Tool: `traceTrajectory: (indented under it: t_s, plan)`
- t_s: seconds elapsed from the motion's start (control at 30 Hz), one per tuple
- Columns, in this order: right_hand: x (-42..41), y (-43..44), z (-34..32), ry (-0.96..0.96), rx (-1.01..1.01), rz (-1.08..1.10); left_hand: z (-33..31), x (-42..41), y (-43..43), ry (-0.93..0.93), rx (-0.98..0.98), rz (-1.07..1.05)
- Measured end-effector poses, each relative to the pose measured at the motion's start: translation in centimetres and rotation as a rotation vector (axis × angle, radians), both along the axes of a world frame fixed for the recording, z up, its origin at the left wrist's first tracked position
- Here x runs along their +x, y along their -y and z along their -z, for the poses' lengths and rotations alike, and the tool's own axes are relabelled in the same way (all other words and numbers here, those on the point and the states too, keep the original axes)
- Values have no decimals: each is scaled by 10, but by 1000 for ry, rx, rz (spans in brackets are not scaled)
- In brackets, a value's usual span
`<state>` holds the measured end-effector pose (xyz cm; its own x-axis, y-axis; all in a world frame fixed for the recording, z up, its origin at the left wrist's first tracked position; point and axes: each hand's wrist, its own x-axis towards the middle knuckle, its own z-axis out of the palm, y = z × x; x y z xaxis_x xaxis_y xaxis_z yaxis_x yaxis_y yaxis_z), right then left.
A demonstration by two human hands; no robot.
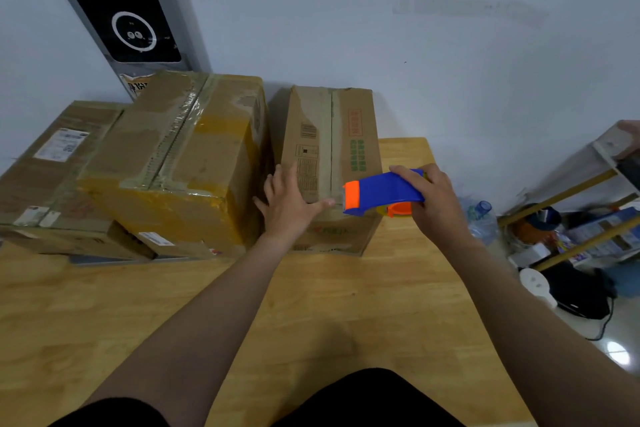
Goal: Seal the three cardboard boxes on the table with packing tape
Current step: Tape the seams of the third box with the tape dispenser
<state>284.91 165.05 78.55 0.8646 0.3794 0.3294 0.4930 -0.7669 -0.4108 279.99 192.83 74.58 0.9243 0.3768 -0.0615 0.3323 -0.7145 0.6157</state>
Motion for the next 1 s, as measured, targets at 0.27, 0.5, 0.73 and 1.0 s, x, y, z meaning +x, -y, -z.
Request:
traceTrajectory:
  t_s: [0.27, 0.5, 0.73, 1.0]
  plan:
    - [-3, -2, -3, 13, -8, -1, 7, -2, 6, 110, -262, -130]
    - [-1, -2, -1, 0, -10, 7, 26, -20, -24, 156, -675, -223]
    - [-1, -2, -1, -8, -3, 19, 24, -31, -22, 212, -743, -223]
    - [-1, 0, 1, 10, -33, -4, 11, -4, -14, 24, 119, 90]
